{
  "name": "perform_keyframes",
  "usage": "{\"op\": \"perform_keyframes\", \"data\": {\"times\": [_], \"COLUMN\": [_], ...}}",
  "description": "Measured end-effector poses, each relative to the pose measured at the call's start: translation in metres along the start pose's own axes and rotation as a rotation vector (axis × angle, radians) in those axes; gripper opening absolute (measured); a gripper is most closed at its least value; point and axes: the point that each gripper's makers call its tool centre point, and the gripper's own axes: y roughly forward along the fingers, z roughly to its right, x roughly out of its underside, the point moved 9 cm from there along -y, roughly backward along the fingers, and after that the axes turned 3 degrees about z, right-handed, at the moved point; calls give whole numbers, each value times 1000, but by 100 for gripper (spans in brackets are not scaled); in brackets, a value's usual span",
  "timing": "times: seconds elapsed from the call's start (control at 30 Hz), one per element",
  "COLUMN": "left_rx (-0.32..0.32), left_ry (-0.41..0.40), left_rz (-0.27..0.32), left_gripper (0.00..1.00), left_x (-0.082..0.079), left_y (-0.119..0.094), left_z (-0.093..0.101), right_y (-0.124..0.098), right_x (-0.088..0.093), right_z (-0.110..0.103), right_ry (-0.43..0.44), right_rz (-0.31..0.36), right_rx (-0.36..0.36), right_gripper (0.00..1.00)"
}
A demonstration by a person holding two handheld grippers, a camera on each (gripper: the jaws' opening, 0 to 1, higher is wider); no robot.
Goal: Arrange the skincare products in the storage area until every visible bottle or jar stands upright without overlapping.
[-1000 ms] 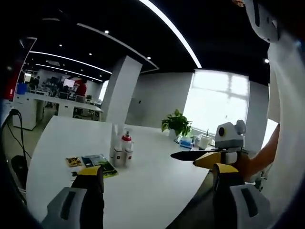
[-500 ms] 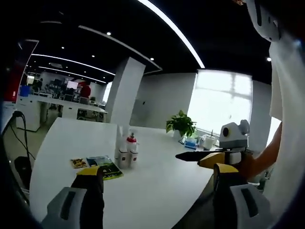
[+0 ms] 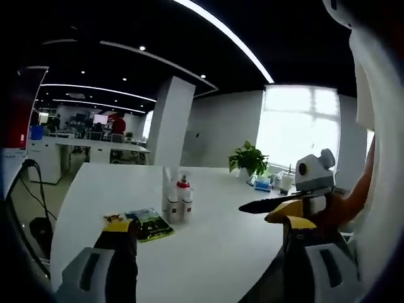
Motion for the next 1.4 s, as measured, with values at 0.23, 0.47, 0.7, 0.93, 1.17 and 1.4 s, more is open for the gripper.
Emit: {"op": "perform_keyframes", "data": {"times": [0.23, 0.47, 0.7, 0.93, 1.17, 1.4], "left_rx": [-12, -31, -35, -81, -108, -112], "left_ry": [5, -22, -26, 20, 24, 48], "left_rz": [17, 47, 70, 96, 111, 79], "left_gripper": [100, 100, 100, 100, 100, 100], "left_x": [-3, -7, -14, -24, -24, -14], "left_y": [0, -2, -5, -14, -21, -17], "left_z": [0, -5, -7, -25, -29, -28], "right_y": [-3, -12, -24, -25, -23, -20], "right_x": [-4, -15, -28, -31, -29, -28], "right_z": [5, 13, 15, 10, 15, 20], "right_ry": [-12, -5, -23, -85, -80, -89], "right_rz": [36, 114, 180, 172, 165, 157], "right_rx": [37, 91, 127, 98, 99, 85], "right_gripper": [85, 86, 87, 87, 88, 91]}}
